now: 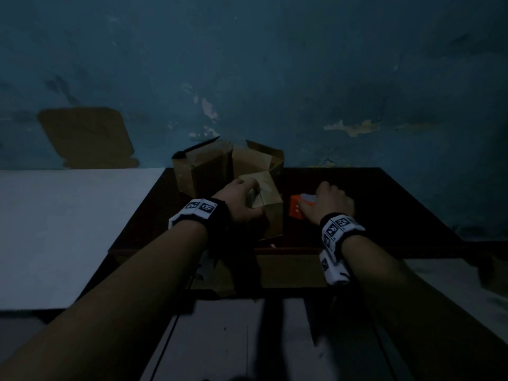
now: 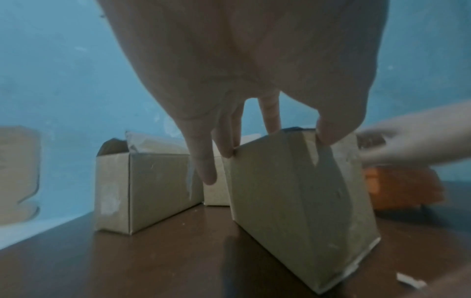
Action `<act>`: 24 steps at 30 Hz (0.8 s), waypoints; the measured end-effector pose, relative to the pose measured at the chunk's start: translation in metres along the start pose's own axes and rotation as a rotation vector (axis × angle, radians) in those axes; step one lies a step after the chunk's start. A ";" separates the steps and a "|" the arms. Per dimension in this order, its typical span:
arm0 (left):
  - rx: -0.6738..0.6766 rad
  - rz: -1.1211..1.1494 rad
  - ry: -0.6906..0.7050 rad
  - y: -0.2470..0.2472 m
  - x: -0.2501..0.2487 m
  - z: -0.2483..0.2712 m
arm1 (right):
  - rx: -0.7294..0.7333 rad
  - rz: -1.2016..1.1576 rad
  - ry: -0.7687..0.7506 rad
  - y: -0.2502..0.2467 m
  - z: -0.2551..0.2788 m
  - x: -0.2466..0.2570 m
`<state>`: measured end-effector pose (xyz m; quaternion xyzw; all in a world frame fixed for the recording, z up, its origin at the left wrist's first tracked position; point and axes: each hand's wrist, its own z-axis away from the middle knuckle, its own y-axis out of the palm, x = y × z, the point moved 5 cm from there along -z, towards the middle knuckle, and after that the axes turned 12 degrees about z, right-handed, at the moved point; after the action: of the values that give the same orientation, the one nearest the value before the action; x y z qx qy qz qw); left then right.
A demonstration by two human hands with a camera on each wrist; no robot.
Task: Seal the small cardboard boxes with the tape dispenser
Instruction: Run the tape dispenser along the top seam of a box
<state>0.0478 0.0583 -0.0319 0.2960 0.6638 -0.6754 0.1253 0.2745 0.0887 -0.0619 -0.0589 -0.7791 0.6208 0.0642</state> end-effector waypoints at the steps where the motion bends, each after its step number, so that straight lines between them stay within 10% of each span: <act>1: 0.004 0.008 0.006 0.001 -0.001 0.000 | 0.038 0.046 -0.008 0.007 -0.001 -0.003; 8: 0.000 0.015 0.068 0.011 -0.008 0.003 | 0.009 -0.015 -0.090 0.010 -0.005 -0.015; 18: 0.038 0.073 0.009 0.011 -0.002 0.001 | 0.024 -0.808 -0.189 -0.016 -0.001 -0.031; 24: -0.312 0.449 0.122 -0.018 -0.022 0.003 | 0.019 -0.895 -0.328 -0.054 0.008 -0.024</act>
<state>0.0538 0.0518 -0.0046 0.4531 0.6837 -0.5013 0.2757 0.2958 0.0645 -0.0117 0.3818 -0.7223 0.5402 0.2019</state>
